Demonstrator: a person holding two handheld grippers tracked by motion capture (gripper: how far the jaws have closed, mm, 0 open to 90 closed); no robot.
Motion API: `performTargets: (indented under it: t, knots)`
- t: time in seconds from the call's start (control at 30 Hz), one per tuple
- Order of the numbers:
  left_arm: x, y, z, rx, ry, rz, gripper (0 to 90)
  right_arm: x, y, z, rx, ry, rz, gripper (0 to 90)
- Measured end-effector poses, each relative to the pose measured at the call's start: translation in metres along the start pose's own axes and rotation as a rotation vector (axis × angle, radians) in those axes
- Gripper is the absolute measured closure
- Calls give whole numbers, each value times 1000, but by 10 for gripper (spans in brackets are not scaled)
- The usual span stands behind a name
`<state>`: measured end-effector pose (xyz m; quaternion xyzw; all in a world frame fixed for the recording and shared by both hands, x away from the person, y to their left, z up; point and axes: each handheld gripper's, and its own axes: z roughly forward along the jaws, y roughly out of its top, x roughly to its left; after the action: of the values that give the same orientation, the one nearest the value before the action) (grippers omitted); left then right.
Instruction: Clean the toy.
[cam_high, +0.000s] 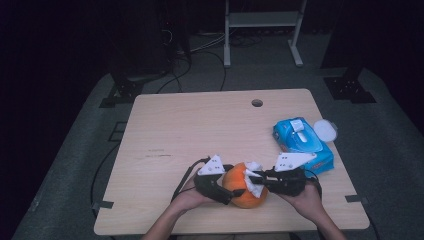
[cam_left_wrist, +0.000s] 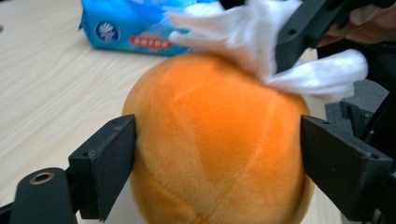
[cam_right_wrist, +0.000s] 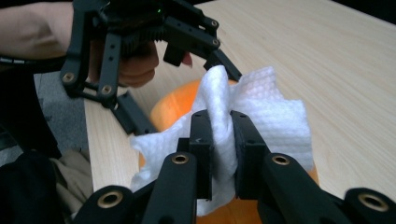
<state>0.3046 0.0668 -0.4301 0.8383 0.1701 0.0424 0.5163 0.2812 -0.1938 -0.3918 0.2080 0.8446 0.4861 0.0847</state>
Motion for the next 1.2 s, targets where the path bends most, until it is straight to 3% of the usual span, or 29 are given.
performTargets:
  t: [0.2,0.37,0.5,0.57,0.63,0.67,0.7,0.8,0.87,0.9,0.93,1.0,1.13,1.2]
  knots:
    - [3,1,1,-3,-21,-38,118,-8,-8,-3,15,-14,34,798]
    - [2,1,5,-4,-5,-51,90,6,-1,6,7,27,-1,797]
    - [5,-2,1,19,5,-18,177,0,-1,4,10,11,-1,798]
    - [7,-6,-1,33,-5,-23,182,-6,-5,1,25,-17,5,798]
    - [8,-7,-4,45,-19,-17,180,-11,-11,-1,63,-76,0,798]
    - [8,-6,-5,45,-20,-19,166,-14,-15,-1,64,-68,15,798]
    - [7,-3,-5,41,-9,-4,144,-14,-17,-2,53,-56,30,798]
    - [2,4,-4,-42,17,49,87,-7,-13,5,42,-52,5,797]
    - [-3,3,0,-15,32,92,124,-2,-9,11,26,-5,-6,795]
    - [-4,1,1,10,47,125,138,2,-7,15,38,-5,-27,793]
    - [-4,-2,1,21,52,133,157,6,-5,17,57,-21,-59,791]
    - [2,-6,-3,19,40,102,168,9,-5,19,69,-26,-76,790]
    - [10,-11,-8,23,33,52,178,-2,-12,14,81,-31,-41,801]
    - [11,-11,-8,21,32,46,177,-7,-16,12,91,-40,-16,809]
